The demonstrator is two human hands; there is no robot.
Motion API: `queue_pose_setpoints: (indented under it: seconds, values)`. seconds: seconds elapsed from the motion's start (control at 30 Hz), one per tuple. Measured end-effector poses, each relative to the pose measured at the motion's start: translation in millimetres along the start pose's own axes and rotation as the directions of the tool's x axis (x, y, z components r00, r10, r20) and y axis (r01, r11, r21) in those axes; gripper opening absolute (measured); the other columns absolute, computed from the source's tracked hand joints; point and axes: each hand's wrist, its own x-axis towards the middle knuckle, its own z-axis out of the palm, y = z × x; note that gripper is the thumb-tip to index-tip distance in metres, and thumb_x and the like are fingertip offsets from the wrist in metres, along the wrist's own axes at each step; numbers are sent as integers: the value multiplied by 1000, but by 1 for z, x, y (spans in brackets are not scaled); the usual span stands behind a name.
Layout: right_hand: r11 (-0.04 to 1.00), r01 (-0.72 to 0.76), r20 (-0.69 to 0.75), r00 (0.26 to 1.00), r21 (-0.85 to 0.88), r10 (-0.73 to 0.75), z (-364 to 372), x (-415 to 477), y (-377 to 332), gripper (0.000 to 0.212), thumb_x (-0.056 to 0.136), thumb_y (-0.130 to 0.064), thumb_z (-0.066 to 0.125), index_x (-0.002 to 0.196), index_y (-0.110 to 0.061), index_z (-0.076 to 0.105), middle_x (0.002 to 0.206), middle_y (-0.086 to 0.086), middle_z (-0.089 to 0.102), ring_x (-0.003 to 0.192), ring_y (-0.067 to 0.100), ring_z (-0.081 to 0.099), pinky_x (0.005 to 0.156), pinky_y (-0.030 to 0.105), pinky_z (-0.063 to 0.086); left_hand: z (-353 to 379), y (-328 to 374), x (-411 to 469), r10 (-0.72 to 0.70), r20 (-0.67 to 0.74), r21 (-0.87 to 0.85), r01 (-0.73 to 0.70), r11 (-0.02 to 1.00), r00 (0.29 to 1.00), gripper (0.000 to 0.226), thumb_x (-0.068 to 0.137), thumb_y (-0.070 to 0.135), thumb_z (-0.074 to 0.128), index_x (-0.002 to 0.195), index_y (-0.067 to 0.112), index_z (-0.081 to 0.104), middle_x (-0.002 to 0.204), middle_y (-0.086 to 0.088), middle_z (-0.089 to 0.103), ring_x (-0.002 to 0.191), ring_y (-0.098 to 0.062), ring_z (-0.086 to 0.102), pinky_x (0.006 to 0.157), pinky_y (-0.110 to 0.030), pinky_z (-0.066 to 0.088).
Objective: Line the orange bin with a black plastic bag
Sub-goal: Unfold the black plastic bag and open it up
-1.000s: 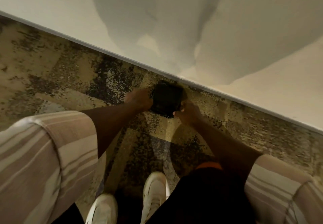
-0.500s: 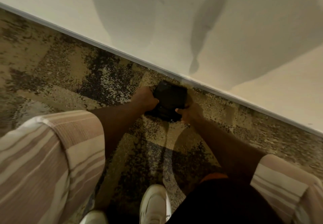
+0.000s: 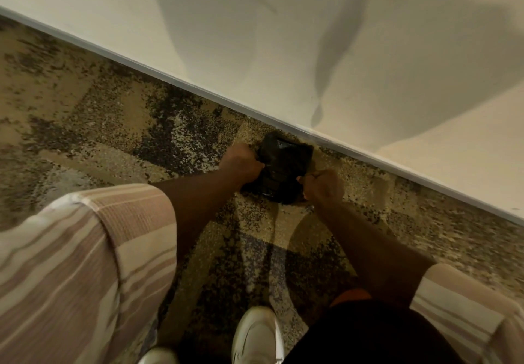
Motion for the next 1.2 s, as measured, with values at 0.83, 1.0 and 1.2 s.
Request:
queue_pose_setpoints:
  seconds: [0.83,1.0,1.2]
  values:
    - [870,-112,159,986,480,39,-53,-73,-32,31,81,7,78,110,2,66,101,17,74,73,27,73,50,27,58,-33,8,-82,-217,69,-664,207,719,974,22,83,-2,79,91,16,71,102,-8,76,98,-24,73,80,-38,65]
    - [782,-189,277,961,594,23,-101,-124,-58,21,86,0,79,106,-3,74,99,11,78,68,10,76,52,20,55,-67,25,-141,-195,115,-718,217,662,974,29,94,-5,65,116,11,76,111,-5,77,106,-21,73,71,-28,62]
    - [705,-222,326,945,673,-14,-178,-206,-94,7,90,-29,81,90,-22,82,95,0,84,86,17,81,63,25,61,-120,64,-228,-239,174,-727,288,623,955,23,98,0,65,100,21,75,111,-5,77,111,-26,73,95,-44,64]
